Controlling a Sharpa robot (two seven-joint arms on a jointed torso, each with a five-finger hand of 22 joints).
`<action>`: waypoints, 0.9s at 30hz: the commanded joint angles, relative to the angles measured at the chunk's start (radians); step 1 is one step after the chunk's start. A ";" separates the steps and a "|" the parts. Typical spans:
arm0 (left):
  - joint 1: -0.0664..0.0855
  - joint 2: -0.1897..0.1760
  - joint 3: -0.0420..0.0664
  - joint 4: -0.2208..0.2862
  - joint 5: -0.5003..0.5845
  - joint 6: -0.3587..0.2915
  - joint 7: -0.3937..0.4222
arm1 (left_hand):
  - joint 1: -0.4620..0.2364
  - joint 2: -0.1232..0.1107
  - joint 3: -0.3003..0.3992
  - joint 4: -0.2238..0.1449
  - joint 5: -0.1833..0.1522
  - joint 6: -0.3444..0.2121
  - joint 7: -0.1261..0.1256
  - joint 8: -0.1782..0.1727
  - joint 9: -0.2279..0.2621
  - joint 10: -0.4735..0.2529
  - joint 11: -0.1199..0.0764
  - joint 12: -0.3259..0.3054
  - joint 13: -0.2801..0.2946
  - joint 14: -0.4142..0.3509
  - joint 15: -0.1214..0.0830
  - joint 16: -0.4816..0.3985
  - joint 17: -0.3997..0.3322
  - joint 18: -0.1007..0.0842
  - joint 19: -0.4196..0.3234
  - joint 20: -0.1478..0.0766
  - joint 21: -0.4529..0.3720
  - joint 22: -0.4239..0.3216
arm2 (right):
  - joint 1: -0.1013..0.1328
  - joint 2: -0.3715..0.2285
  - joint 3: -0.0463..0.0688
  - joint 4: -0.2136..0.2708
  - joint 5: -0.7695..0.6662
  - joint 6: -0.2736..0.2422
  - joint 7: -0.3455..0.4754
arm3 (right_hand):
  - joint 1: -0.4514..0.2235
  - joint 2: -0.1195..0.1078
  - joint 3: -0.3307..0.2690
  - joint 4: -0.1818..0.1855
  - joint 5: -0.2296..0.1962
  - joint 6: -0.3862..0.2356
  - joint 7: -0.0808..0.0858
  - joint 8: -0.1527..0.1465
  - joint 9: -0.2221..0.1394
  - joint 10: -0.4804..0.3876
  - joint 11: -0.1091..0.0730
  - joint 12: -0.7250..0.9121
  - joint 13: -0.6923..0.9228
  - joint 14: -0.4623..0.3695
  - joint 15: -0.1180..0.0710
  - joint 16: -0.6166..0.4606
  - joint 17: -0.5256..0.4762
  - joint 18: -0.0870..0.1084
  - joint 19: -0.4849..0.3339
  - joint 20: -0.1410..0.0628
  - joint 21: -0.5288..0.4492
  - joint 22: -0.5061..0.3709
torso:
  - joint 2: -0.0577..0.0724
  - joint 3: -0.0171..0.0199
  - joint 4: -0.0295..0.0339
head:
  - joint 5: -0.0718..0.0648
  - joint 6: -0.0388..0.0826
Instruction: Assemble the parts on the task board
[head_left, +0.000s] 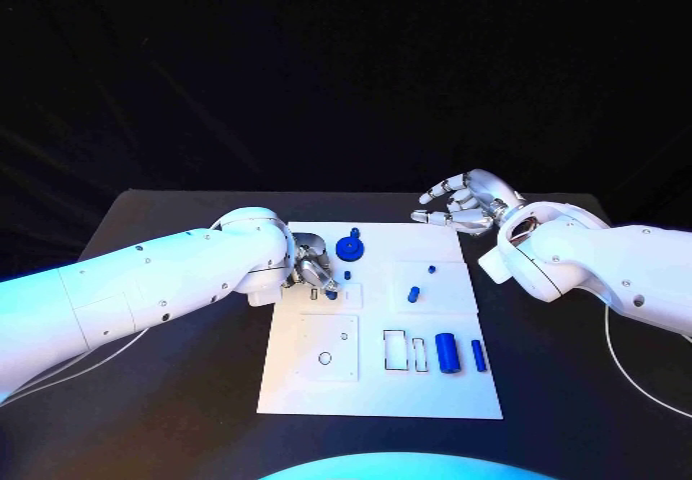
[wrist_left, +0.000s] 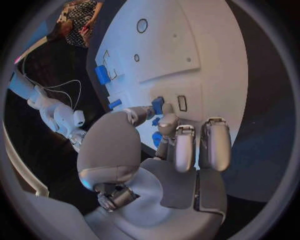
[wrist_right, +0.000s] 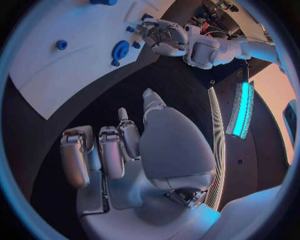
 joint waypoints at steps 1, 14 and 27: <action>-0.010 0.006 -0.008 -0.004 0.007 0.036 -0.013 | -0.010 0.003 0.176 -0.179 0.001 -0.001 -0.007 -0.001 0.004 0.007 0.000 0.005 0.000 0.097 -0.010 0.006 0.234 -0.020 0.003 -0.004 0.003 0.010 | -0.001 0.000 0.000 0.000 -0.006 0.013 0.007 | -0.002 0.010 0.007 0.001 0.004 0.006 0.001 0.005 -0.001 0.000 -0.006 0.003 0.070 0.095 -0.007 -0.006 0.233 -0.014 0.105 -0.001 0.005 0.263 | -0.001 -0.0011 0.0001 | -0.001 -0.003; -0.010 0.005 -0.009 -0.006 0.006 0.049 -0.012 | -0.058 -0.021 0.081 -0.165 -0.011 0.015 -0.023 -0.008 0.018 0.018 -0.011 0.011 0.012 0.098 -0.019 0.008 0.237 -0.021 0.004 -0.013 0.001 0.011 | -0.001 -0.001 0.000 0.000 -0.006 0.014 0.008 | -0.003 0.010 0.007 0.000 0.004 0.006 0.000 0.005 -0.002 0.000 -0.006 0.003 0.070 0.095 -0.007 -0.007 0.233 -0.014 0.105 -0.002 0.005 0.263 | -0.001 -0.0021 0.0018 | -0.004 -0.004; -0.010 0.005 -0.009 -0.011 0.003 0.031 -0.011 | -0.094 -0.028 -0.056 -0.103 -0.021 0.030 -0.023 -0.033 0.023 0.002 -0.012 -0.002 0.001 0.097 -0.020 0.006 0.234 -0.021 0.006 -0.016 -0.001 0.012 | -0.001 -0.002 0.000 0.000 -0.006 0.017 0.011 | -0.002 0.008 0.006 0.000 0.003 0.006 0.000 0.005 -0.002 -0.001 -0.006 0.002 0.068 0.095 -0.007 -0.007 0.231 -0.014 0.105 -0.002 0.005 0.263 | -0.001 -0.0016 0.0006 | -0.005 -0.005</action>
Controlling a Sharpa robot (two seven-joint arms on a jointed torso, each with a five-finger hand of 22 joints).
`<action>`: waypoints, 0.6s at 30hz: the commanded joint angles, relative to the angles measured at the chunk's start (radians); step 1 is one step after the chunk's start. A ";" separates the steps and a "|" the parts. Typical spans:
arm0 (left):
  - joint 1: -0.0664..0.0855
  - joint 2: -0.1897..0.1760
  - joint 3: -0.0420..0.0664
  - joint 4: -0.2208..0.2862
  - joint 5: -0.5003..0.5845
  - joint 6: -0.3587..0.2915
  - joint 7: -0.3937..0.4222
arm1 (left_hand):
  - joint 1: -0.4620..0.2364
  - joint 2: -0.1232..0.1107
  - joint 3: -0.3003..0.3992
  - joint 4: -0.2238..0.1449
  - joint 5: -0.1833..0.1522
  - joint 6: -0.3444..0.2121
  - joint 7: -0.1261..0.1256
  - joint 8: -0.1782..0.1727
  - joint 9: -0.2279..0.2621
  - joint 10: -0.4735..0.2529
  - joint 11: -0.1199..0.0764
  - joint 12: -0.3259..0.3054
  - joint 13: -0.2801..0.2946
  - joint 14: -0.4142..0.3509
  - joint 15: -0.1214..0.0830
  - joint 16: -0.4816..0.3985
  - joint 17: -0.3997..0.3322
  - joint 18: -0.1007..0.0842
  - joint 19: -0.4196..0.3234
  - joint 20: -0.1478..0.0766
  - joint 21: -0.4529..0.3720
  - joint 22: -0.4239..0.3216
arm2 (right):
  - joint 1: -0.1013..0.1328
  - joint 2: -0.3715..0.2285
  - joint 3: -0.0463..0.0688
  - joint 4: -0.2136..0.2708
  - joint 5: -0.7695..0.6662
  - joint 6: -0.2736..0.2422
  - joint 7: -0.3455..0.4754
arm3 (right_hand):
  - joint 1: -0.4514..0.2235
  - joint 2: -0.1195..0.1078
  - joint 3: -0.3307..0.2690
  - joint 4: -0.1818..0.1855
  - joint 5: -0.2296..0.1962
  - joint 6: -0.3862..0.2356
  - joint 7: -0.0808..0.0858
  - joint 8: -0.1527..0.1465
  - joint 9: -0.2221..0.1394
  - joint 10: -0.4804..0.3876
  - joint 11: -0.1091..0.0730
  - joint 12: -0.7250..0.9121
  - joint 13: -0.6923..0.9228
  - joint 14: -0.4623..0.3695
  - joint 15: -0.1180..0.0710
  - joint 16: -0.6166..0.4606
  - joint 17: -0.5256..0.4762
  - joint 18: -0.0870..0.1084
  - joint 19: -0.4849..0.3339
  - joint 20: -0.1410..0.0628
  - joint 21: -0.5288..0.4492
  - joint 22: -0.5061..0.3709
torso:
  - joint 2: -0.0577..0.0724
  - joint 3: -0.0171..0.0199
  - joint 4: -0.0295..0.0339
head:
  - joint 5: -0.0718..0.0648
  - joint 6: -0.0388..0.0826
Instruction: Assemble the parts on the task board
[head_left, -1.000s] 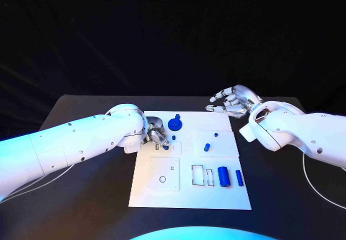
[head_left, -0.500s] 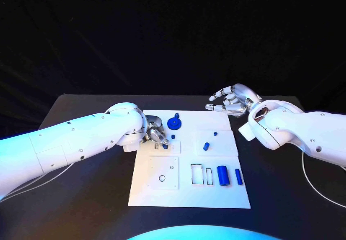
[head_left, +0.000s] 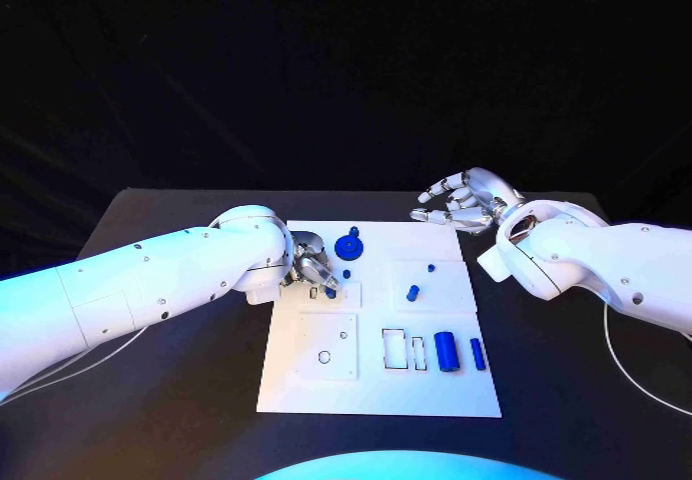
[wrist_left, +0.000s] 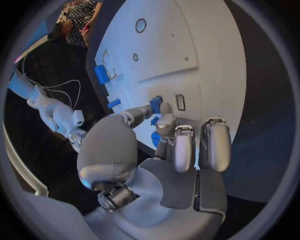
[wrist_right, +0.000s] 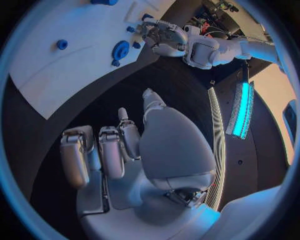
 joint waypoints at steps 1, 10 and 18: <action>-0.010 0.003 -0.008 -0.002 0.002 0.026 -0.012 | -0.011 0.000 -0.018 0.008 -0.005 0.001 0.003 -0.009 -0.002 -0.008 0.001 -0.004 -0.001 0.097 -0.005 0.002 0.234 -0.005 0.001 -0.005 -0.001 0.012 | -0.001 0.000 0.000 0.000 -0.006 0.015 0.011 | -0.002 0.008 0.006 0.000 0.003 0.006 0.000 0.005 -0.001 -0.001 -0.006 0.002 0.069 0.095 -0.007 -0.003 0.232 -0.014 0.105 -0.002 0.005 0.263 | 0.001 0.0002 -0.0004 | -0.001 -0.001; -0.010 0.005 -0.008 -0.007 0.003 0.024 -0.012 | -0.023 -0.002 -0.109 0.062 -0.009 0.009 0.006 -0.021 0.005 -0.009 0.003 -0.003 0.003 0.097 -0.003 0.002 0.235 -0.006 0.002 -0.003 -0.002 0.013 | -0.001 0.000 0.000 0.000 -0.006 0.014 0.012 | -0.003 0.007 0.006 0.000 0.003 0.006 0.000 0.006 -0.002 -0.002 -0.006 0.001 0.068 0.094 -0.007 -0.004 0.231 -0.014 0.105 -0.002 0.005 0.263 | 0.001 0.0006 0.0001 | -0.001 -0.001; -0.010 0.005 -0.009 -0.009 0.003 0.020 -0.012 | -0.024 -0.007 -0.186 0.107 -0.014 0.013 0.007 -0.028 0.011 -0.009 0.004 -0.003 0.006 0.097 -0.003 0.002 0.234 -0.006 0.003 -0.002 -0.002 0.015 | -0.001 0.000 0.000 -0.001 -0.005 0.014 0.015 | -0.015 0.004 0.001 0.003 0.000 0.005 0.000 0.007 -0.004 -0.006 -0.006 -0.003 0.063 0.093 -0.008 -0.005 0.226 -0.014 0.105 -0.003 0.005 0.263 | 0.000 0.0008 -0.0004 | -0.001 -0.002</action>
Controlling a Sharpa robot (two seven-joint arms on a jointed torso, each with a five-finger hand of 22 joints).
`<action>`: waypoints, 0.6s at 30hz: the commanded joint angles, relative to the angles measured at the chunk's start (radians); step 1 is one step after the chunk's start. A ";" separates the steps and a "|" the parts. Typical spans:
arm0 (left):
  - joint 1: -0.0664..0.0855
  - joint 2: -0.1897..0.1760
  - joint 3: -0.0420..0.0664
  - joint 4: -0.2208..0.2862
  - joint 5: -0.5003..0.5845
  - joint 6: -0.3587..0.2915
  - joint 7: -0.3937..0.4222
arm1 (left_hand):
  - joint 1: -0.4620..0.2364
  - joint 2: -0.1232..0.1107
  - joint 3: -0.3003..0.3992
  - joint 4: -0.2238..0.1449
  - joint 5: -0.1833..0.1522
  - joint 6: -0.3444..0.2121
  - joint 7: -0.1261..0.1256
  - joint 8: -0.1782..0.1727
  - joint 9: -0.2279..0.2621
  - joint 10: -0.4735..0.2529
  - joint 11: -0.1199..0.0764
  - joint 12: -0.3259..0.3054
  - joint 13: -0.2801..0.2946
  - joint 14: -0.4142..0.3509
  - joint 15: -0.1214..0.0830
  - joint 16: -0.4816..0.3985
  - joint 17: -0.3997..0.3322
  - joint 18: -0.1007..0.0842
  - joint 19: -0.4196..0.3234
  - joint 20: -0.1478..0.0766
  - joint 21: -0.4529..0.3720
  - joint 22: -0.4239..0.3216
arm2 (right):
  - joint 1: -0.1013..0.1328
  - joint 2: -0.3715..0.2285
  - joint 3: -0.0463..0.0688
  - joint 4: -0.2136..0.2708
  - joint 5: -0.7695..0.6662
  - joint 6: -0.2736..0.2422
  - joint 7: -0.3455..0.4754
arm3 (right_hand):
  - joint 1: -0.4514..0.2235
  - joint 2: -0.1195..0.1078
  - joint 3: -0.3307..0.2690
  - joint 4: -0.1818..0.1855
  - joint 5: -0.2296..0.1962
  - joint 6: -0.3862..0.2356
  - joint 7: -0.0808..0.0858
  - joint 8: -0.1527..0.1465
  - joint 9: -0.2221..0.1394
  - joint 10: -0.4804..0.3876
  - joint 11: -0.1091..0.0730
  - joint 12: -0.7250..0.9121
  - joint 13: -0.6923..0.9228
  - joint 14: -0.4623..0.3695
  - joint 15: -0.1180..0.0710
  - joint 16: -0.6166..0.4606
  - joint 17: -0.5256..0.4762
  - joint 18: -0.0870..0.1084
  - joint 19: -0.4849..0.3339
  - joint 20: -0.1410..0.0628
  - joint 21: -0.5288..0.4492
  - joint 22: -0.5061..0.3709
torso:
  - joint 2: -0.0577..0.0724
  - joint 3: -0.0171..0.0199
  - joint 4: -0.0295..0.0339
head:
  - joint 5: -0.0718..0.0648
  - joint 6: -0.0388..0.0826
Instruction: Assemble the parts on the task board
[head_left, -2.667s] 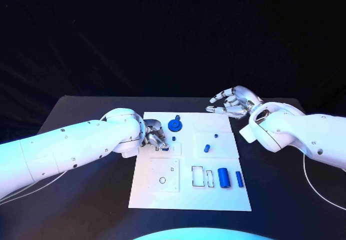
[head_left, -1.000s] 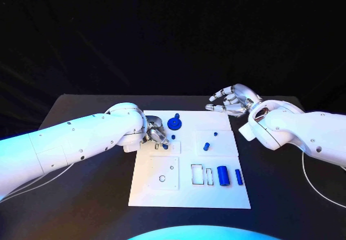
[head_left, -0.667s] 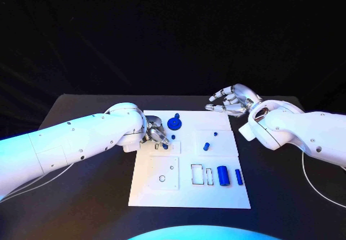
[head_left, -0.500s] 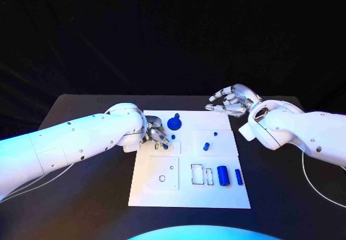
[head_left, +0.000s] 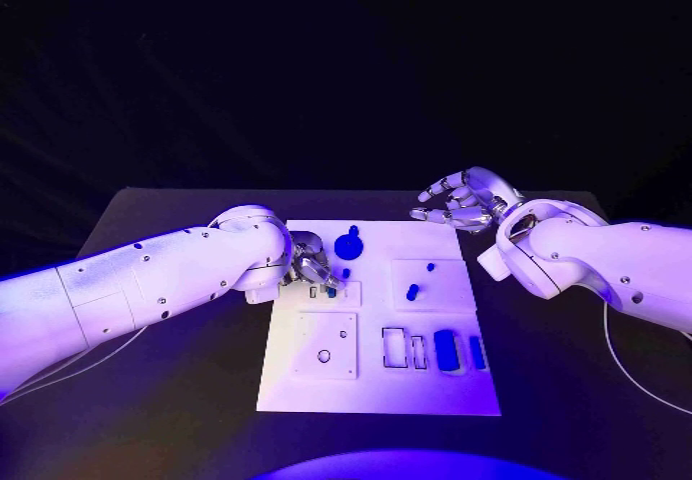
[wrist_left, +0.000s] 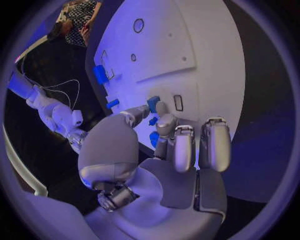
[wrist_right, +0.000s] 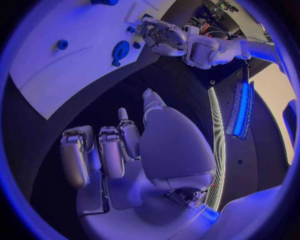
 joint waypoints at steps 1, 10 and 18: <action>-0.009 0.003 -0.007 -0.002 0.003 0.020 -0.010 | -0.007 -0.006 -0.031 0.017 -0.007 0.004 0.006 -0.006 0.003 -0.006 0.003 -0.004 0.001 0.097 -0.002 0.002 0.235 -0.006 0.003 -0.002 -0.003 0.014 | -0.001 0.000 0.000 0.000 -0.005 0.013 0.014 | -0.012 -0.002 0.000 0.003 0.000 0.005 0.000 0.007 -0.002 -0.005 -0.004 -0.004 0.062 0.093 -0.008 -0.006 0.226 -0.014 0.105 -0.003 0.005 0.263 | 0.000 0.0002 0.0002 | 0.000 0.001; -0.010 -0.005 -0.004 -0.003 0.002 0.009 -0.008 | 0.014 0.008 -0.107 0.080 -0.064 0.008 0.006 -0.013 0.012 -0.003 0.003 0.000 0.008 0.097 -0.003 0.002 0.235 -0.006 0.004 -0.002 -0.003 0.016 | -0.001 -0.001 0.000 -0.001 -0.004 0.014 0.015 | -0.020 -0.002 -0.002 0.003 -0.002 0.004 0.000 0.007 -0.003 -0.006 -0.004 -0.006 0.060 0.093 -0.008 -0.006 0.224 -0.014 0.105 -0.003 0.005 0.263 | 0.000 -0.0007 -0.0005 | -0.001 0.004; -0.009 -0.028 0.011 0.024 0.023 -0.018 -0.005 | 0.012 0.009 -0.124 0.085 -0.076 0.008 0.006 -0.015 0.014 -0.005 0.003 -0.003 0.004 0.096 -0.003 0.001 0.233 -0.005 0.002 -0.002 -0.005 0.013 | -0.002 -0.002 0.000 -0.002 0.000 0.013 0.017 | -0.030 -0.003 -0.006 0.004 -0.002 0.004 0.000 0.008 -0.005 -0.007 -0.004 -0.006 0.059 0.092 -0.008 -0.007 0.222 -0.014 0.105 -0.003 0.005 0.263 | -0.001 -0.0005 0.0007 | -0.004 0.011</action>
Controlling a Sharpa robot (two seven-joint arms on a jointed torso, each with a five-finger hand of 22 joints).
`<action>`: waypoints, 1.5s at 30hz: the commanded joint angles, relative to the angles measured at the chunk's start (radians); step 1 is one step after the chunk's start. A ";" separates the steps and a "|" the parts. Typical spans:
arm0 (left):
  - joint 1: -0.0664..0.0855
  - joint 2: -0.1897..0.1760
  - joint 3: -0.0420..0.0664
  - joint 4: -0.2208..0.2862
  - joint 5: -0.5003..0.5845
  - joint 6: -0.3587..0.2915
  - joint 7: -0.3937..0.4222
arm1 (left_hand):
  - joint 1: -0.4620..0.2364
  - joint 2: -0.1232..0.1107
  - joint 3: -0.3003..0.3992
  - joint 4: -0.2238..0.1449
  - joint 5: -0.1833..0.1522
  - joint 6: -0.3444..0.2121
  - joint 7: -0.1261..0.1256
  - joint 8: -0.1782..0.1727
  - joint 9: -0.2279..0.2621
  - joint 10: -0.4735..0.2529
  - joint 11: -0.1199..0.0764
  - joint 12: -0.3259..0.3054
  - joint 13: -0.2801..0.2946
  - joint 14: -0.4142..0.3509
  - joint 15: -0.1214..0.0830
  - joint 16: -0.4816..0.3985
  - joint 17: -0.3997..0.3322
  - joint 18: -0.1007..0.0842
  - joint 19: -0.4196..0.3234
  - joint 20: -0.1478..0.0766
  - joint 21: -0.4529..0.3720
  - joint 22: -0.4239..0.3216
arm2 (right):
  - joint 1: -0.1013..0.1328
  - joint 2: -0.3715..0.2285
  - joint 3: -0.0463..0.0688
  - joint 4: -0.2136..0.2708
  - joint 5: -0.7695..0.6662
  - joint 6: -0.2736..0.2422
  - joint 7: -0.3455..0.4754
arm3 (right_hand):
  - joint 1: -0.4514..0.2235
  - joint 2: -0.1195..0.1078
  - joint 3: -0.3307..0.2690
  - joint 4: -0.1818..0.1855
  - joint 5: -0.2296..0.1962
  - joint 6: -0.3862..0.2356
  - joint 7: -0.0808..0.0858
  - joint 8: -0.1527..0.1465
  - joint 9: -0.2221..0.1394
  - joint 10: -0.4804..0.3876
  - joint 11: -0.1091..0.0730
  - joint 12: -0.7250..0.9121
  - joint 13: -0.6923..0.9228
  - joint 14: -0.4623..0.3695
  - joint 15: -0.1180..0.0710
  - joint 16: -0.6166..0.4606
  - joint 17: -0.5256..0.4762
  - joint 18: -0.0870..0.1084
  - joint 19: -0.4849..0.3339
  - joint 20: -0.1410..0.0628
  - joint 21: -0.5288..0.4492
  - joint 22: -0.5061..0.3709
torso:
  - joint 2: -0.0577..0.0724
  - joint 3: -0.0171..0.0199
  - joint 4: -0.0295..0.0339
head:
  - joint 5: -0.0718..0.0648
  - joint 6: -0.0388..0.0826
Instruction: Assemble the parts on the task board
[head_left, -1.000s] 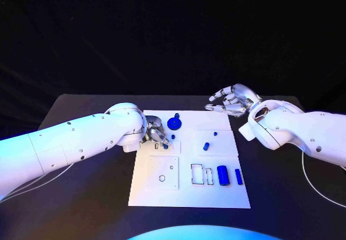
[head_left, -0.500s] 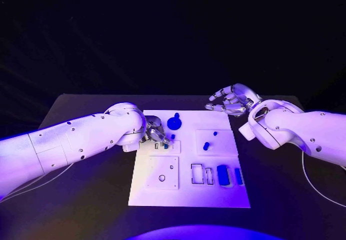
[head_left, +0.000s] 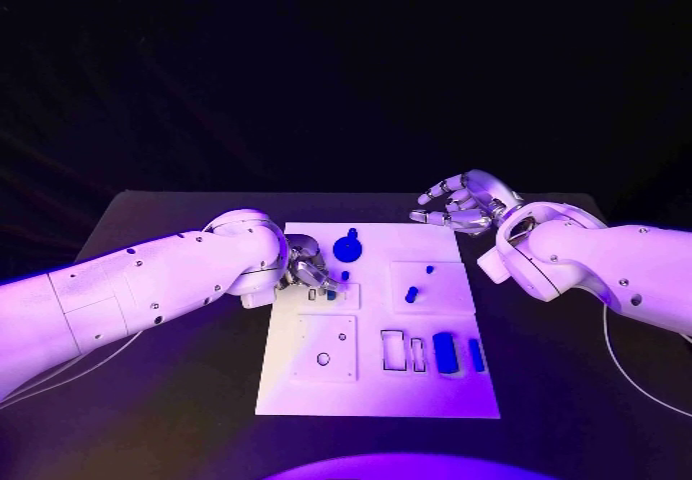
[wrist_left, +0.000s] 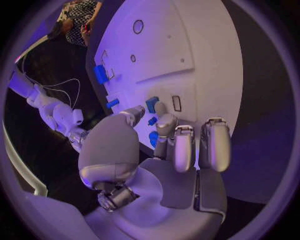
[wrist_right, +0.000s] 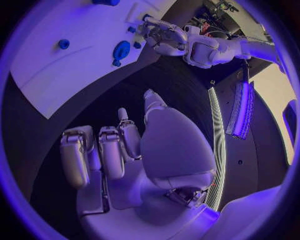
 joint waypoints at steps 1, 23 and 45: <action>-0.003 -0.010 0.008 0.012 0.025 -0.015 -0.008 | 0.005 0.003 -0.007 0.000 -0.005 -0.002 0.008 0.002 0.002 -0.008 0.003 -0.006 -0.008 0.096 -0.003 0.000 0.231 -0.005 0.001 -0.002 -0.006 0.011 | -0.001 0.000 0.000 -0.001 0.000 0.013 0.016 | -0.015 -0.001 -0.006 0.004 -0.002 0.004 0.000 0.004 -0.001 -0.005 -0.003 -0.006 0.059 0.092 -0.008 -0.007 0.222 -0.014 0.105 -0.003 0.005 0.263 | -0.001 0.0005 0.0012 | -0.002 0.005; 0.067 -0.046 0.099 -0.062 0.064 -0.052 0.004 | 0.085 0.027 -0.087 -0.001 0.007 -0.118 0.067 -0.108 -0.044 -0.107 0.054 -0.064 -0.109 0.089 0.040 -0.011 0.213 0.007 -0.035 0.033 -0.034 -0.042 | -0.002 0.003 0.000 -0.009 0.002 0.012 0.014 | -0.019 -0.001 -0.007 0.003 -0.001 0.003 0.000 0.004 -0.002 -0.004 -0.003 -0.005 0.060 0.092 -0.008 -0.007 0.223 -0.014 0.105 -0.003 0.005 0.263 | 0.002 0.0007 0.0015 | 0.001 0.030; 0.065 0.086 0.055 -0.270 0.053 0.034 0.006 | 0.079 0.035 -0.103 0.002 0.002 -0.120 0.072 -0.117 -0.052 -0.118 0.059 -0.066 -0.115 0.089 0.045 -0.010 0.214 0.008 -0.038 0.038 -0.036 -0.045 | -0.002 0.008 0.000 -0.007 0.002 0.012 0.014 | -0.019 -0.001 -0.007 0.003 -0.001 0.003 0.000 0.004 -0.002 -0.004 -0.003 -0.005 0.060 0.092 -0.008 -0.007 0.223 -0.014 0.105 -0.003 0.005 0.263 | 0.003 0.0003 -0.0018 | 0.007 0.024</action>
